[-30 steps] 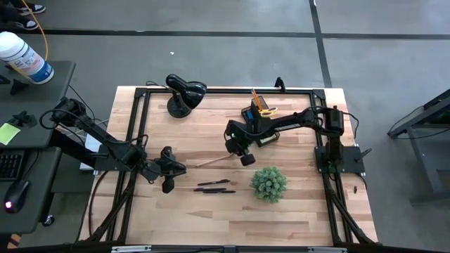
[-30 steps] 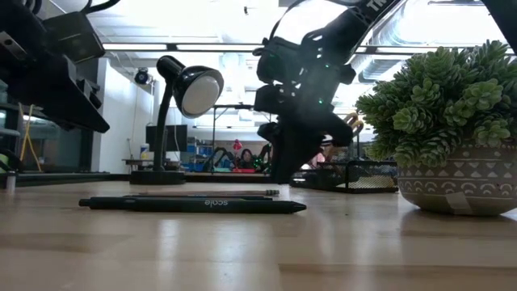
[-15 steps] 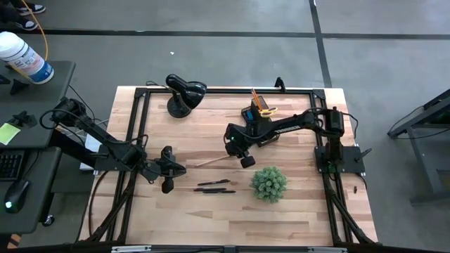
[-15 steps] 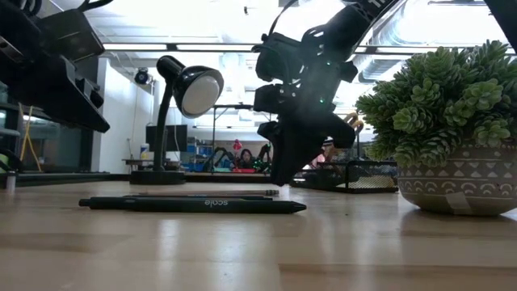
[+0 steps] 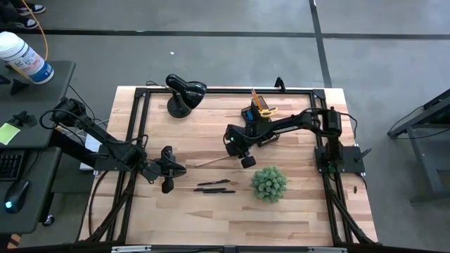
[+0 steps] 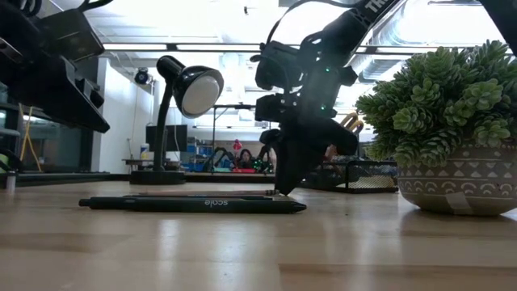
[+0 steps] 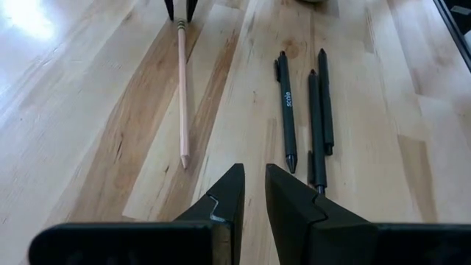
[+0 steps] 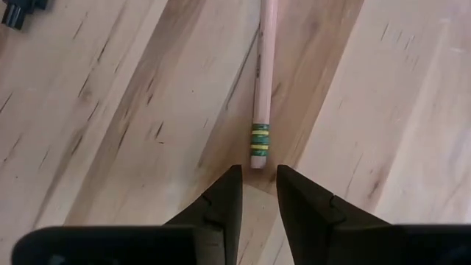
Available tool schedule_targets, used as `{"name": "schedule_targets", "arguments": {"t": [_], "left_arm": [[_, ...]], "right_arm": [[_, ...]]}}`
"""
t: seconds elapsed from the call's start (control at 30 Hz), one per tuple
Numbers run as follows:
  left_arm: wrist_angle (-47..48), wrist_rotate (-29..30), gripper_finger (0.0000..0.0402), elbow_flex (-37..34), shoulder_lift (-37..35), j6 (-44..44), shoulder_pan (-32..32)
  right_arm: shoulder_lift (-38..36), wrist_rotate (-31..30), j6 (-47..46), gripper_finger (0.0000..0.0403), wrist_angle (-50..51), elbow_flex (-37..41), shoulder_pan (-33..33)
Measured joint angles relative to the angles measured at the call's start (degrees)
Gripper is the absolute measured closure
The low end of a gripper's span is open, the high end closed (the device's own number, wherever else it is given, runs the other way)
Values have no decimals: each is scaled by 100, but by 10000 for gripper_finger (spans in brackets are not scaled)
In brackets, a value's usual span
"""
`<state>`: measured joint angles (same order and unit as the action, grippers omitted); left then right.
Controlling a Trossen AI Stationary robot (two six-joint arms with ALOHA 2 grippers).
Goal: Pick and place office supplies into organizer
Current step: Put the white pencil into the desk organizer
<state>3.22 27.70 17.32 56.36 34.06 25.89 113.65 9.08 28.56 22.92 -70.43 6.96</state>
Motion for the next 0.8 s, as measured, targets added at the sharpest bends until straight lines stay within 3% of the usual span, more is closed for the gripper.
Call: {"name": "schedule_targets", "arguments": {"t": [0.8], "left_arm": [[136, 0, 357, 0, 1, -148, 0]], "right_arm": [[0, 24, 4, 320, -125, 0, -173]]}}
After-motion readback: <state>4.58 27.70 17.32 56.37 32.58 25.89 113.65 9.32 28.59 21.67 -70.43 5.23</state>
